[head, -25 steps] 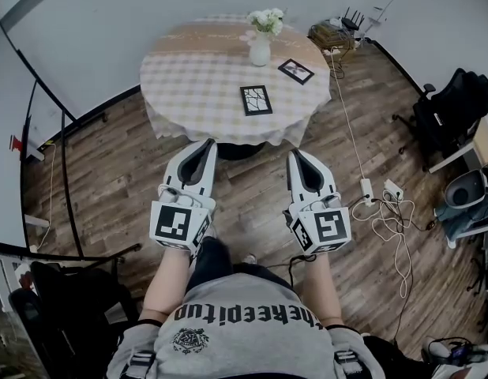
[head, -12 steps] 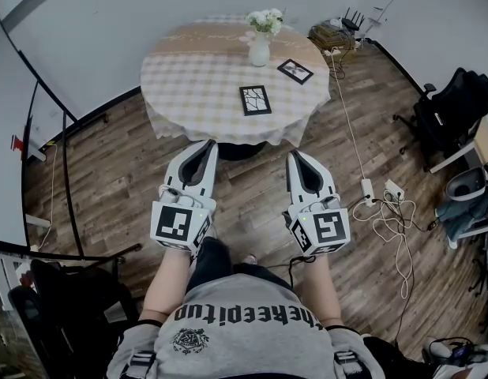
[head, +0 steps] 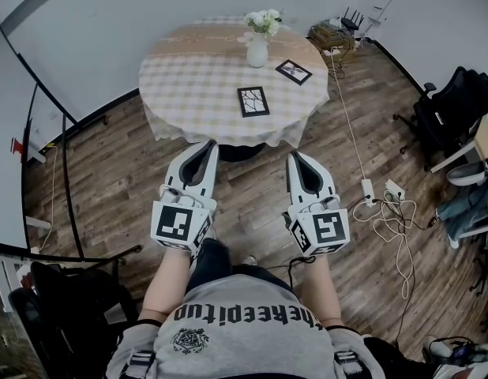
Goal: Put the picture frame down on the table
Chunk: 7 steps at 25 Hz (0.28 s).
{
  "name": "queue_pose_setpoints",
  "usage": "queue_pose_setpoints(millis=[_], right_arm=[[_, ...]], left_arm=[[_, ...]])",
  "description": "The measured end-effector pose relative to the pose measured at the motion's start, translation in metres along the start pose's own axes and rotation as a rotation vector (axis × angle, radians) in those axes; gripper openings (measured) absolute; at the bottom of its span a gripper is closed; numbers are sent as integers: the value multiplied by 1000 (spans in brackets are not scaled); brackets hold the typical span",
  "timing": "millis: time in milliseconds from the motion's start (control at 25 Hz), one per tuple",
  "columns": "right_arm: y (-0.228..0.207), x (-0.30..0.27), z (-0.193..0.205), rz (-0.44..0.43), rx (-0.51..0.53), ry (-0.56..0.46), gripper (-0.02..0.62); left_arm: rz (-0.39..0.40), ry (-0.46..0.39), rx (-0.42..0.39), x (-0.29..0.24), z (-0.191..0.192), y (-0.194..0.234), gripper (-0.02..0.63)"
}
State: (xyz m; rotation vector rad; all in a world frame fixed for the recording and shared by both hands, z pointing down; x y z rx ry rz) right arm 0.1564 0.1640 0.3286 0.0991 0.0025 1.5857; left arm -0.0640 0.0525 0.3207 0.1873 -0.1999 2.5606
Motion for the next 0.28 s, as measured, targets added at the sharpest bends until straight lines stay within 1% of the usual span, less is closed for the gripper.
queue_pose_setpoints(millis=[280], right_arm=[[-5,-2,0,5,-1,3,6]], left_arm=[[1,-3,4,-7,0,-1,15]])
Point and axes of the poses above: the fingertips, and each gripper's own axes: x backward along the fingers, y to its left, z out of its underside, the point moved 10 cm from there along x, backward along the fingers, and after that the axes turned 3 degrees about z, right-handed, at the moved point
